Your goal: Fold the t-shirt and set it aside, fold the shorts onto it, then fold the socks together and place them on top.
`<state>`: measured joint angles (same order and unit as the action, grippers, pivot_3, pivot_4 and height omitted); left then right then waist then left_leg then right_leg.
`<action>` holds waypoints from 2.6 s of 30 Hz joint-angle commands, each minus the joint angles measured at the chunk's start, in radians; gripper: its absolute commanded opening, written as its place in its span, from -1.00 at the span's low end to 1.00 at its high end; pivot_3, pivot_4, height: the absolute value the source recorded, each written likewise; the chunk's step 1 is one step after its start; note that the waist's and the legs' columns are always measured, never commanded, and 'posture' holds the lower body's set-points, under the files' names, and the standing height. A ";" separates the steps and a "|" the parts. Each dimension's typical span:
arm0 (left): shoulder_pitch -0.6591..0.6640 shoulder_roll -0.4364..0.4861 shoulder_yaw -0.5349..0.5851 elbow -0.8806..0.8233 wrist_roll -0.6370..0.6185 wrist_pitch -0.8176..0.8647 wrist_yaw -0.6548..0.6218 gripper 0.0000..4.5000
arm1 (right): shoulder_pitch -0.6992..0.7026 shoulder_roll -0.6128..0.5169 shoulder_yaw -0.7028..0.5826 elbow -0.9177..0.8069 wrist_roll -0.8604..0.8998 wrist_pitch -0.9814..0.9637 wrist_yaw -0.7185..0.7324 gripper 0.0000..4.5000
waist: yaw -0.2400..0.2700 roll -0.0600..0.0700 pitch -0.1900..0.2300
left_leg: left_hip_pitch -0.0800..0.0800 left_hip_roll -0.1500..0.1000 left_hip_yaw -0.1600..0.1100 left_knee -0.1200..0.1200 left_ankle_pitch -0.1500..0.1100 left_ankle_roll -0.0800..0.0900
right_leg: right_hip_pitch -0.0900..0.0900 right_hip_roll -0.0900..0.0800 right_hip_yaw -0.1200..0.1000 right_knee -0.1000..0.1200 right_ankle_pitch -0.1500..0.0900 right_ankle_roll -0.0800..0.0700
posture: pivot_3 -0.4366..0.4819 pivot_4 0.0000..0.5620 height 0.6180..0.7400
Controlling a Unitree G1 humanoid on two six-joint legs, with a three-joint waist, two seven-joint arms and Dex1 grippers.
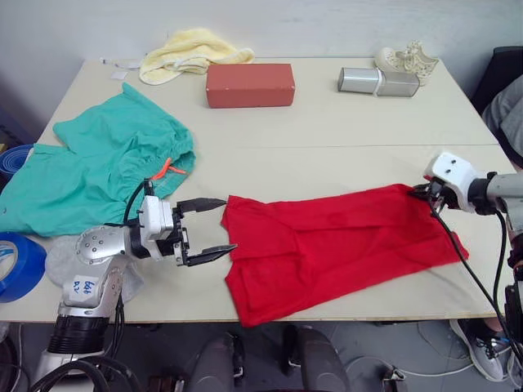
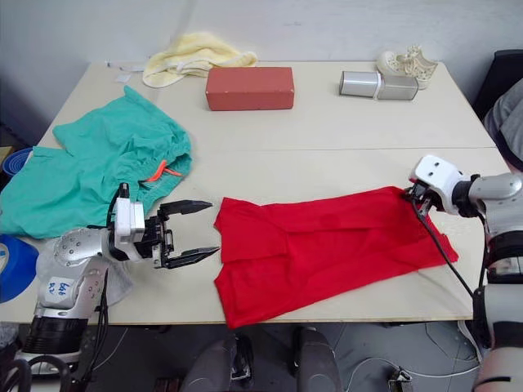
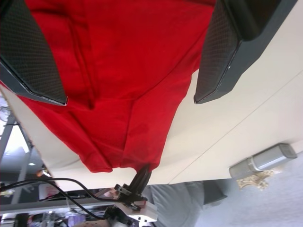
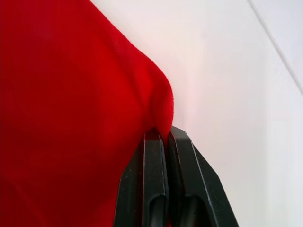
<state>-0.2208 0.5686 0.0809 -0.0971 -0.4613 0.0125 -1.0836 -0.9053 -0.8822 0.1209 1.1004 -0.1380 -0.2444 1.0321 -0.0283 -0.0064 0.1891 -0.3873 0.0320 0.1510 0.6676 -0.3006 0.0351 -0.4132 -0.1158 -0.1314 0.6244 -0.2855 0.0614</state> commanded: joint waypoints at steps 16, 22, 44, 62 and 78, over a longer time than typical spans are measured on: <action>0.032 0.000 0.053 -0.010 -0.055 0.084 0.065 1.00 | 0.030 -0.053 -0.239 0.003 0.210 -0.030 0.131 0.30 | 0.004 0.001 0.001 | 0.000 0.000 0.000 0.000 0.000 0.000 | 0.000 0.000 0.000 0.000 0.000 0.000 | -0.05 -0.47 1.00; 0.011 0.013 0.056 -0.007 -0.066 0.155 0.085 1.00 | 0.356 -0.130 -0.428 -0.439 0.498 0.324 0.349 0.98 | 0.006 0.001 0.001 | 0.000 0.000 -0.002 -0.001 0.000 0.001 | 0.001 -0.001 -0.001 -0.001 0.000 0.000 | -0.05 -0.47 1.00; -0.620 -0.140 -0.231 0.692 0.281 0.100 0.021 1.00 | 1.113 0.031 -0.939 -1.313 0.850 1.284 -0.272 0.98 | 0.052 0.001 0.001 | 0.000 -0.001 -0.002 -0.001 -0.002 0.003 | 0.001 0.000 -0.001 -0.001 0.000 0.000 | -0.05 -0.47 1.00; -0.789 -0.258 -0.261 1.104 0.409 0.029 -0.042 1.00 | 0.952 0.041 -0.956 -1.206 0.840 1.667 -0.548 0.98 | 0.051 0.000 0.001 | -0.002 -0.001 -0.002 -0.001 -0.002 0.004 | -0.001 0.000 -0.001 -0.002 0.001 0.001 | -0.05 -0.47 1.00; -0.780 -0.277 -0.242 1.135 0.440 0.042 -0.058 -0.86 | 0.762 0.144 -0.822 -1.097 0.787 1.622 -0.601 0.09 | 0.019 -0.015 -0.008 | -0.001 0.000 -0.002 -0.001 -0.002 0.004 | 0.000 0.000 0.000 -0.002 0.001 0.002 | -0.05 -0.47 1.00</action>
<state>-1.0099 0.2912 -0.1620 1.0386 -0.0318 0.0533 -1.1373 -0.1415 -0.7563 -0.7353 -0.0113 0.6422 1.3833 0.4215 -0.0095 -0.0213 0.1814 -0.3884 0.0317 0.1490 0.6664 -0.3027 0.0391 -0.4131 -0.1160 -0.1318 0.6224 -0.2841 0.0635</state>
